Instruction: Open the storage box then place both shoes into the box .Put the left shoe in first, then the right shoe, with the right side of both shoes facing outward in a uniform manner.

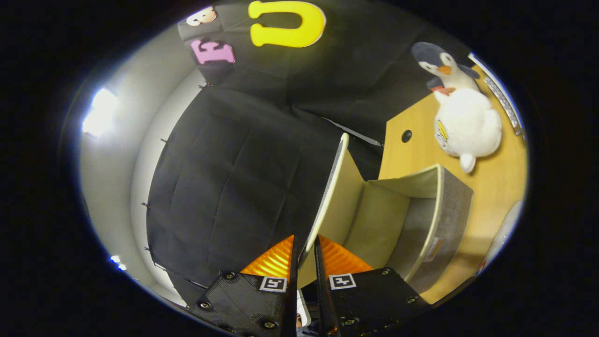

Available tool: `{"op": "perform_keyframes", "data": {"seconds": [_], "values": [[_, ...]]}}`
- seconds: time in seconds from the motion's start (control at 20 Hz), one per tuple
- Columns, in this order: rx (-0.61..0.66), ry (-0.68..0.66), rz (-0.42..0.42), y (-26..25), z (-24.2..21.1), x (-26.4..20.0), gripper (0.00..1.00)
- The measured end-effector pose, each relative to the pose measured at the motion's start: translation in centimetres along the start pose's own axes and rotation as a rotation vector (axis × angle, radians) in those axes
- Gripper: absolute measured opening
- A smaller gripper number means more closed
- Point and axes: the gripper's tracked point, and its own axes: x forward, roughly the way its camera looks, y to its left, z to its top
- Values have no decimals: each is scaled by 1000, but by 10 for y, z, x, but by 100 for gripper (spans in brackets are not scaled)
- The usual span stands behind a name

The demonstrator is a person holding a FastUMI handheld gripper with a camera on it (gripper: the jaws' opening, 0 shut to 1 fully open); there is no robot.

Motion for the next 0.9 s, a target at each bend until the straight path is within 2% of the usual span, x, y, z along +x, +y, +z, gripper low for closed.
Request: {"op": "perform_keyframes", "data": {"seconds": [0.25,0.6,0.65,0.7,0.75,0.9], "values": [[-141,79,-31,41,-7,65,19],[-184,199,-111,53,-27,152,22],[-192,208,-125,53,-29,161,43],[-209,211,-135,52,-29,166,49],[-225,214,-142,54,-32,172,63],[-250,228,-172,56,-37,170,81]]}}
